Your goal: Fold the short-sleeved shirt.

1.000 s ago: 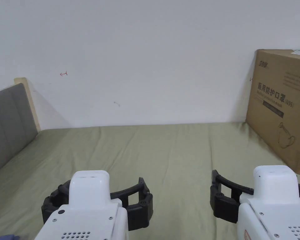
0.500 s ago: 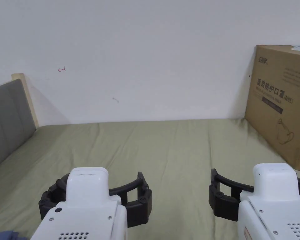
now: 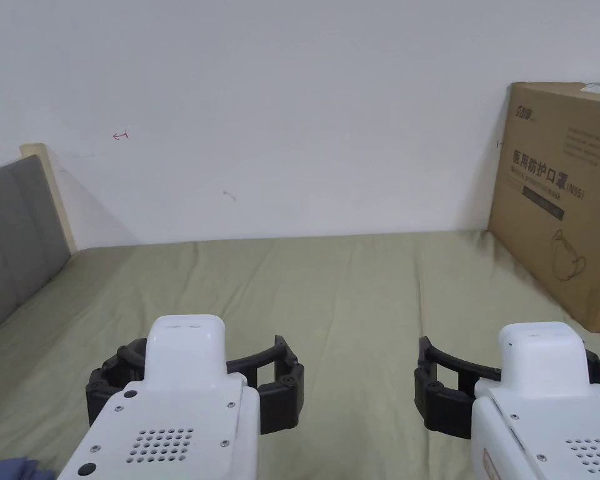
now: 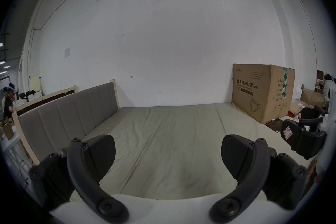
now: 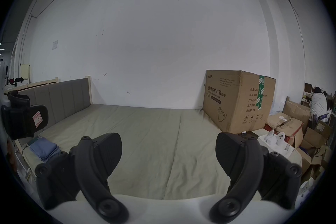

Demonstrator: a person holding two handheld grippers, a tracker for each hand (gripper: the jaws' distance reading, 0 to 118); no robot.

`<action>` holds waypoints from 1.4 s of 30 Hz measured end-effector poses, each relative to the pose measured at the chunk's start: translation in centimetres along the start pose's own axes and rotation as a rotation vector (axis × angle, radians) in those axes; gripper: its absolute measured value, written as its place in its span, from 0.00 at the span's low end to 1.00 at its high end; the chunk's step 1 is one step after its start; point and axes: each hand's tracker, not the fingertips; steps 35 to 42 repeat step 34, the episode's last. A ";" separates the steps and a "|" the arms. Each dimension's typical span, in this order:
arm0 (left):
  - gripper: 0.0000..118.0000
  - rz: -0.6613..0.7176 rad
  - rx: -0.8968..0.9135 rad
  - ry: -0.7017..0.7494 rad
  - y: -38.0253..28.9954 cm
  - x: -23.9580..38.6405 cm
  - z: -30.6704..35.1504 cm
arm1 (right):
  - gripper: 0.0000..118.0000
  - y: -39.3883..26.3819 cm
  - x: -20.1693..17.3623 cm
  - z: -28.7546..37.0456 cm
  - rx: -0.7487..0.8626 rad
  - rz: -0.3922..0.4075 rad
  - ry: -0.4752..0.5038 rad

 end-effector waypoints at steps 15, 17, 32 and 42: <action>0.99 0.015 -0.005 -0.012 -0.4 0.8 -0.5 | 0.90 -0.5 0.1 -0.2 -0.025 -0.002 0.001; 0.99 0.019 0.029 0.049 -0.7 0.8 -0.3 | 0.90 -0.5 0.1 -0.2 -0.029 0.001 0.000; 0.99 0.023 0.019 -0.053 -0.7 0.1 -0.2 | 0.90 -0.9 -0.2 -0.5 -0.053 0.015 0.004; 0.99 0.013 0.009 -0.053 -0.7 0.2 -0.2 | 0.90 -1.0 0.0 -0.6 -0.054 0.011 0.003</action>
